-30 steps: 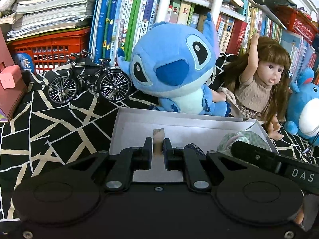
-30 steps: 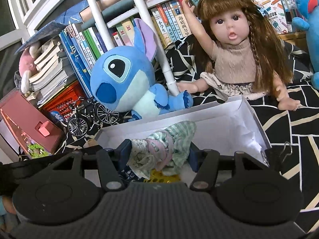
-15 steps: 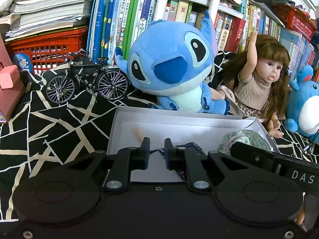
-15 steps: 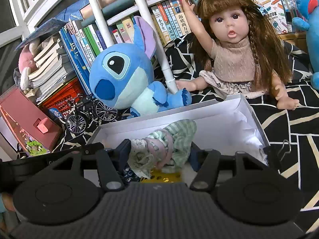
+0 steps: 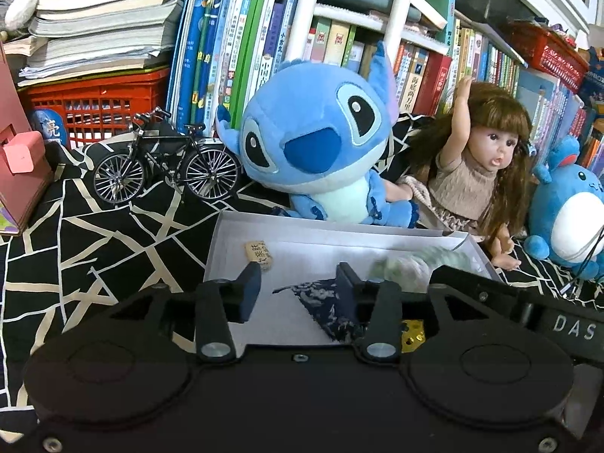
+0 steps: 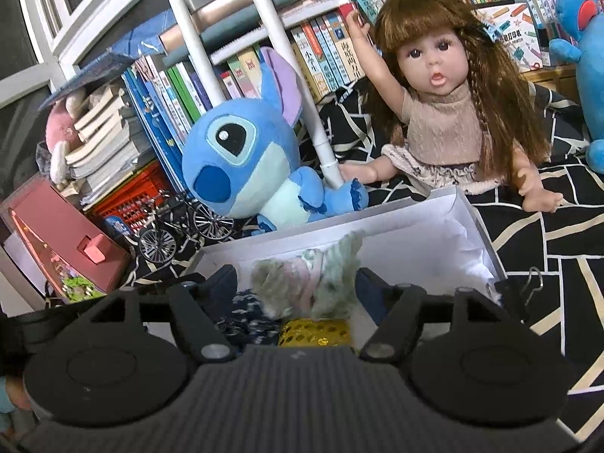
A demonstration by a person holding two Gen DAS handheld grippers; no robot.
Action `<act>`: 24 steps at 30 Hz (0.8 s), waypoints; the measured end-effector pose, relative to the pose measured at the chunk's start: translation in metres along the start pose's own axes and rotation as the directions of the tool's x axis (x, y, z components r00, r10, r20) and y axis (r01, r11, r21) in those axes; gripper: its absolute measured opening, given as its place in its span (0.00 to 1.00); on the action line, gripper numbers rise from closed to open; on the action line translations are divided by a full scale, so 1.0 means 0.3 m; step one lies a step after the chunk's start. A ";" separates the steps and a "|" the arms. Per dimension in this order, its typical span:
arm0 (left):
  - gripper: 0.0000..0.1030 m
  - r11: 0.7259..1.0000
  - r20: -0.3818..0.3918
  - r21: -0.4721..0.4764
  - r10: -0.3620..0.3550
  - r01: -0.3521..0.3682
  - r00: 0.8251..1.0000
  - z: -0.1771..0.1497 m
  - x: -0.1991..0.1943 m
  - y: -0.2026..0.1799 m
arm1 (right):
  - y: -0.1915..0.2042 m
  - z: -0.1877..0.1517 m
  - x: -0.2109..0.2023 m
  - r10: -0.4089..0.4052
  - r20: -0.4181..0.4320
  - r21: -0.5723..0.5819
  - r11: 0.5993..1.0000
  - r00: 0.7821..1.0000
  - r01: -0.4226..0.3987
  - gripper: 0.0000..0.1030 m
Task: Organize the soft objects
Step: 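Lower the gingham cloth into the box with the right tool while the left tool releases the strip there, then withdraw both tools from the box back over the pile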
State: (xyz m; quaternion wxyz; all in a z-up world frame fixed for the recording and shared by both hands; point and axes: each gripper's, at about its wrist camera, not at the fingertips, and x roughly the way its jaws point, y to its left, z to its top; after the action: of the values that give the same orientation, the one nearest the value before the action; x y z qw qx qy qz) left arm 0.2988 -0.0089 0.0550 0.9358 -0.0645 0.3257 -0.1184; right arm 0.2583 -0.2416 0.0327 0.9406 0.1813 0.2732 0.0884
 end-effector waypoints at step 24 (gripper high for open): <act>0.78 1.000 0.096 0.029 -0.003 0.000 0.995 -0.114 -0.252 -0.003 | 0.019 -0.084 -0.215 0.009 0.055 -0.109 0.994 0.998 -0.003 0.88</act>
State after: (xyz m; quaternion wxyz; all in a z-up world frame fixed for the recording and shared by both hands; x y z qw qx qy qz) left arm 0.2199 0.0087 0.0733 0.9511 -0.0569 0.2785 -0.1206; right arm 0.1901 -0.2460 0.0462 0.9560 0.1328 0.2414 0.1011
